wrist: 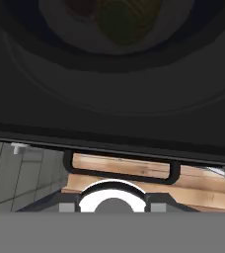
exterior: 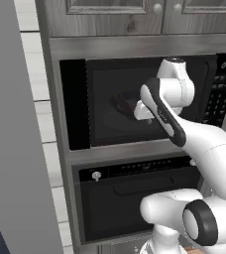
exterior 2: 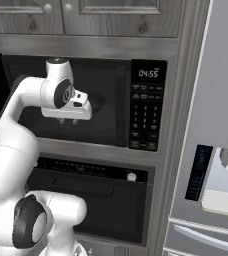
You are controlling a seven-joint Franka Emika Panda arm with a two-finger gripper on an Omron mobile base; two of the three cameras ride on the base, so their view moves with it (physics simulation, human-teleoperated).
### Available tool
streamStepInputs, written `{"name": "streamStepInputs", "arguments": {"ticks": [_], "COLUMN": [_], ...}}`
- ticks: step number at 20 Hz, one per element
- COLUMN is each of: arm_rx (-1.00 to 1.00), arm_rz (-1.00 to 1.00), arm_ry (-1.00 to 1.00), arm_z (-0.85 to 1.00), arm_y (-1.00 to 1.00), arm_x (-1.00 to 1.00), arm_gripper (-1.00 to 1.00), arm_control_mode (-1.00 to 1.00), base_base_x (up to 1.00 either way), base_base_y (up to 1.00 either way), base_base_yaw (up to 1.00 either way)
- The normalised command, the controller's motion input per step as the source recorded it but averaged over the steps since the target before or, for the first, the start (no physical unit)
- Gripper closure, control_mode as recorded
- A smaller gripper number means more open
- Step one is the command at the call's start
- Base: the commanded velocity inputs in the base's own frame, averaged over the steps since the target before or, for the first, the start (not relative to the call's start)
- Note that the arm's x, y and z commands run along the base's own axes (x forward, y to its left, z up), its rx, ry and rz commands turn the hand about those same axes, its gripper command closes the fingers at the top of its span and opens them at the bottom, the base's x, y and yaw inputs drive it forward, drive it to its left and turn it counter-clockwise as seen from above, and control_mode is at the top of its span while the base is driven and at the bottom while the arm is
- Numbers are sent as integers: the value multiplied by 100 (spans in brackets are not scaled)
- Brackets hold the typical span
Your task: The microwave is finished heating the steak and corn. Take the bowl containing the food and place it on the dining counter.
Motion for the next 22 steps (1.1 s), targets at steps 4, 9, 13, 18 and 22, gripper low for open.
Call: {"name": "streamStepInputs", "arguments": {"ticks": [4,9,13,18,22], "arm_rx": [0,0,0,0,1], "arm_rz": [0,0,0,0,0], "arm_ry": [-5,-20,-9,0,0], "arm_z": [0,-1,0,0,0], "arm_y": [0,-2,-3,-34,-44], "arm_x": [-44,-71,-26,-20,-34], "arm_gripper": [-100,-100,-100,-100,-100], "arm_control_mode": [-100,-100,-100,-100,-100], "base_base_x": [0,0,0,0,0], "base_base_y": [0,0,0,0,0], "base_base_yaw": [0,0,0,0,0]}}
